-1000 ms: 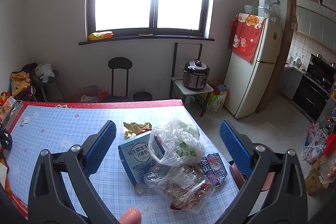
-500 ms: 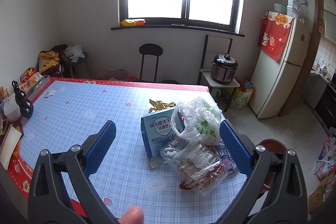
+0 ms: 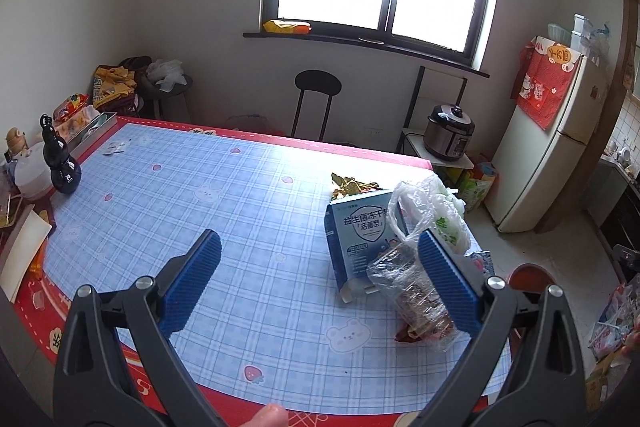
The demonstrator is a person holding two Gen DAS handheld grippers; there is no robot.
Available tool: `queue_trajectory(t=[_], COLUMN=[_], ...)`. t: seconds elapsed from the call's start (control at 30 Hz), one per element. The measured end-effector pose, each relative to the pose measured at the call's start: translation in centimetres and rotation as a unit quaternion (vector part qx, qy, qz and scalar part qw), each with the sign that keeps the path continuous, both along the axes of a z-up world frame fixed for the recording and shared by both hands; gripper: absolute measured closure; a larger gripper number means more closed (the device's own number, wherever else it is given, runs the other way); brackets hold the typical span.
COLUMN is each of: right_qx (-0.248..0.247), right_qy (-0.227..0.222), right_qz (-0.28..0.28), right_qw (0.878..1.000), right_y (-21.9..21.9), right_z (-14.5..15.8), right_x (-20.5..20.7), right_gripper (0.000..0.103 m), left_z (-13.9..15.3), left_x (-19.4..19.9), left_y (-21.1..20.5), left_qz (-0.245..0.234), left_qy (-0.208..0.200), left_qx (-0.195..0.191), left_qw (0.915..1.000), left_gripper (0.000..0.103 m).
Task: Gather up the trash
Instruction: 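Return both tools to the table toward the clear plastic clamshell box, then grasp the clear plastic clamshell box with the right gripper and lift it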
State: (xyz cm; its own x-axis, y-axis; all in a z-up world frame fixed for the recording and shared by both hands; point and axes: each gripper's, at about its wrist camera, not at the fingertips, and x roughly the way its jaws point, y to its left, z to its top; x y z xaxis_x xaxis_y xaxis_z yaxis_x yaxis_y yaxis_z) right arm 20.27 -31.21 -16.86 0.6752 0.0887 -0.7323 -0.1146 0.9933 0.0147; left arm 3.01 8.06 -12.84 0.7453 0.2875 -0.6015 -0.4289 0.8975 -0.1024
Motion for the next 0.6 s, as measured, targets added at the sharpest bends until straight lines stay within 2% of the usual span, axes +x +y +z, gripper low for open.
queue_trajectory(t=[0.17, 0.33, 0.47, 0.6], right_qx=[0.007, -0.003, -0.054, -0.098], right_qy=[-0.006, 0.000, 0.015, 0.056], right_qz=[0.036, 0.077, 0.132, 0.178], right_qw=[0.999, 0.997, 0.990, 0.978], right_y=[5.5, 11.6, 18.4, 25.2], right_z=[-0.3, -2.0, -5.3, -10.1], right_x=[-0.6, -1.0, -1.3, -0.9], right_gripper=[0.005, 0.006, 0.006, 0.006], left_z=[-0.4, -1.1, -2.4, -4.7], left_x=[-0.6, -1.2, -1.5, -1.9], left_y=[3.7, 7.7, 10.6, 12.9], left_qz=[-0.010, -0.010, -0.003, 0.007], left_qy=[0.008, 0.007, 0.004, 0.011], left_qx=[-0.002, -0.019, -0.038, -0.051], left_qw=[0.9999, 0.9998, 0.9993, 0.9986], left_gripper=[0.006, 0.006, 0.006, 0.006])
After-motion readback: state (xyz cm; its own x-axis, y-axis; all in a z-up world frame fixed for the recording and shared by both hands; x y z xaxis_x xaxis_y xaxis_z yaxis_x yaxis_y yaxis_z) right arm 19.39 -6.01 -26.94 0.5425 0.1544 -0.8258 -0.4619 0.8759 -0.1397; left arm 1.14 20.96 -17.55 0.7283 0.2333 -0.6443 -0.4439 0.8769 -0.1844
